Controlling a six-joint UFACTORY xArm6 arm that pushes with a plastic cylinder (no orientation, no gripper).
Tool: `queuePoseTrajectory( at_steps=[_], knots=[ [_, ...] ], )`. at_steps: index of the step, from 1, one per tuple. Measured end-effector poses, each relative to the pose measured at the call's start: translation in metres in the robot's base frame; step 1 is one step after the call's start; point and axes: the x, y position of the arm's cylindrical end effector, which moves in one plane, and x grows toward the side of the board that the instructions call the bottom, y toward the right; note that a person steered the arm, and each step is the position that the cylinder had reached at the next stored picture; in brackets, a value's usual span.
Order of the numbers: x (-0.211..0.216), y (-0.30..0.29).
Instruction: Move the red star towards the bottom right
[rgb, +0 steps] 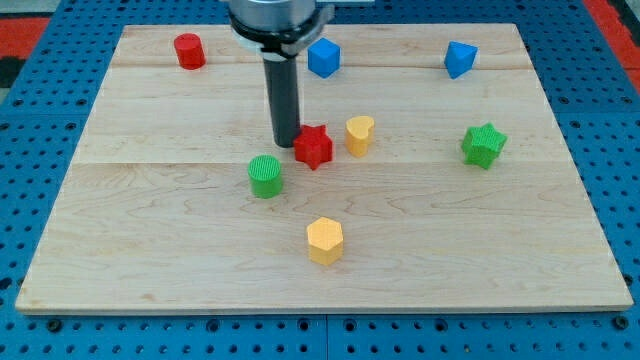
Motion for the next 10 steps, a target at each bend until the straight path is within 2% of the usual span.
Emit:
queuePoseTrajectory(
  at_steps=[1, 3, 6, 7, 10],
  knots=[
    [0.017, 0.009],
    [-0.029, 0.031],
    [0.029, 0.05],
    [0.034, 0.077],
    [0.091, 0.081]
  ],
)
